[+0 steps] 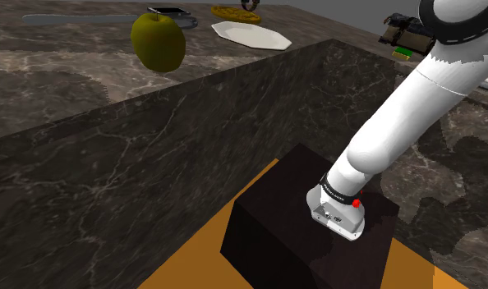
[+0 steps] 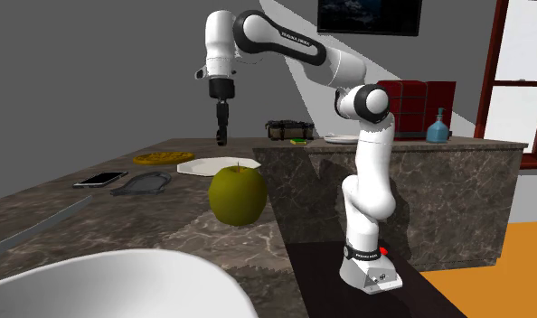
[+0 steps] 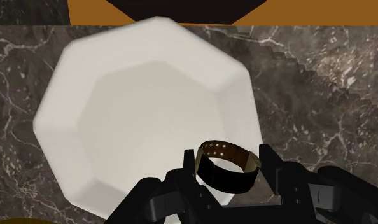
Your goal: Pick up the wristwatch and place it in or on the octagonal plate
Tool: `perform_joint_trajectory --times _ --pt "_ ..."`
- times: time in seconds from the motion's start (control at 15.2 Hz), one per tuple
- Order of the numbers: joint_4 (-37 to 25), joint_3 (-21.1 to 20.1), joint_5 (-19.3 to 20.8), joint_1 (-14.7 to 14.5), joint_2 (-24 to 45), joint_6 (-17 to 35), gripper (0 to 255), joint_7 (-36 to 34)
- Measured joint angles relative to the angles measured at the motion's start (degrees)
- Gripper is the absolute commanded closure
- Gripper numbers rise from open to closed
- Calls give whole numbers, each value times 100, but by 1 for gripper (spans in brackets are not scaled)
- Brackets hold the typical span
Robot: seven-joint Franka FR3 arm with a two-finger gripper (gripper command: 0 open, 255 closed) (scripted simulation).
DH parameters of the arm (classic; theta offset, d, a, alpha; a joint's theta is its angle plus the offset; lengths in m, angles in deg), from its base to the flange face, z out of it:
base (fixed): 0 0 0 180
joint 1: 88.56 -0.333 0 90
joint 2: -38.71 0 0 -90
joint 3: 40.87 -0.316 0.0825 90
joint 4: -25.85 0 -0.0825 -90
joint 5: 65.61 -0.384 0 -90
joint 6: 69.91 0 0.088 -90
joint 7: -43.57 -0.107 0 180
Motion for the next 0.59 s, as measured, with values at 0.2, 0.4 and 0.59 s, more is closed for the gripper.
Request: perform_joint_trajectory --times 0.2,0.4,0.59 --pt "-276 211 24 172 228 -70 255 385" --pt "-531 403 32 341 426 -143 255 742" --pt "-244 445 36 380 351 64 255 842"
